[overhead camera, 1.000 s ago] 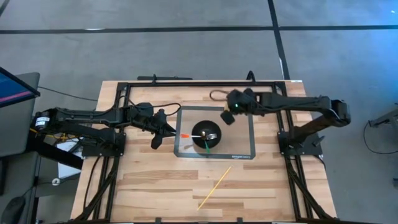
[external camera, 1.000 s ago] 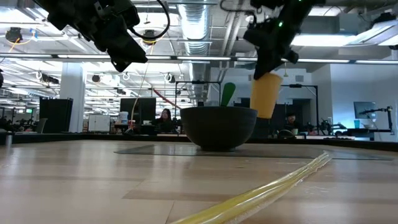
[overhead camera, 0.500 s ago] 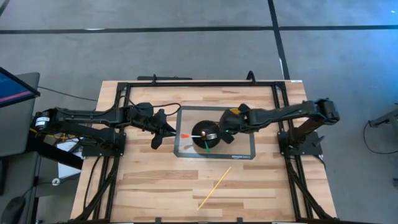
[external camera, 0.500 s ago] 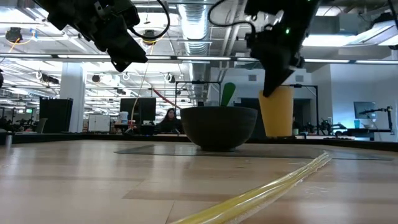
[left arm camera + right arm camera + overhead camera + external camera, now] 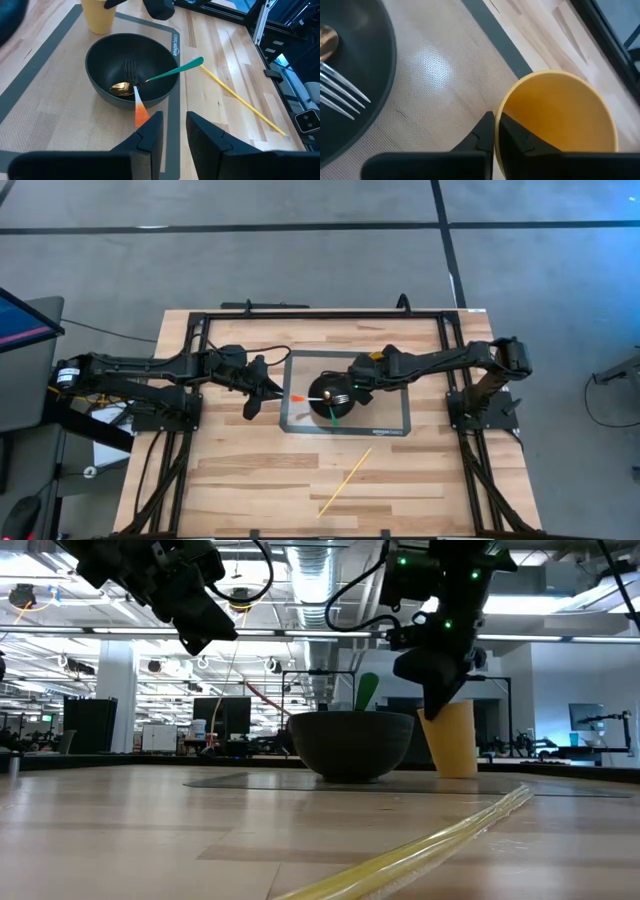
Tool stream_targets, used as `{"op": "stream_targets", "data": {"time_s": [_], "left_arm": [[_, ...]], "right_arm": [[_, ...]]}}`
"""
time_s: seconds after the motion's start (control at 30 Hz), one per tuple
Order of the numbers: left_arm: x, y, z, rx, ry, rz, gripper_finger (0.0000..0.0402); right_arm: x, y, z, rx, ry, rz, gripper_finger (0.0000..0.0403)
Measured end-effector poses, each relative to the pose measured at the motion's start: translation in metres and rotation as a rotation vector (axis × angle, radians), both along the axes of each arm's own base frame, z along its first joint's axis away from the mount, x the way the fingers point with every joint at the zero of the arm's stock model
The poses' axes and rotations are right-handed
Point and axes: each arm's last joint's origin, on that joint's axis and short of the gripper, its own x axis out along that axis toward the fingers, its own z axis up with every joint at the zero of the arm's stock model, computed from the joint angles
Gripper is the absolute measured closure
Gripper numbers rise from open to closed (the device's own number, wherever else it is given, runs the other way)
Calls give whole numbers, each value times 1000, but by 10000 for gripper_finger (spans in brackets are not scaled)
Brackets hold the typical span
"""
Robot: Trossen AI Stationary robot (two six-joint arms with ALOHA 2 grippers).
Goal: Pick & Place Utensil
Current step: Put the yellow cup on the top right of the transparent mat, then put the light yellow straw into the yellow cup on the transparent mat
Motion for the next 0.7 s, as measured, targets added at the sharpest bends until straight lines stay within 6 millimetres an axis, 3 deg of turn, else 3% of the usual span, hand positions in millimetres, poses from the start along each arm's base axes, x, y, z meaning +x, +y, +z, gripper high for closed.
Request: {"op": "stream_targets", "data": {"time_s": [0.43, 0.7], "left_arm": [[0, 0, 0, 0, -2, 0, 317], [0, 0, 0, 0, -4, 0, 317]], "right_arm": [[-11, 1, 4, 40, 27, -59, 327], [-13, 6, 8, 109, 26, -35, 311]]}}
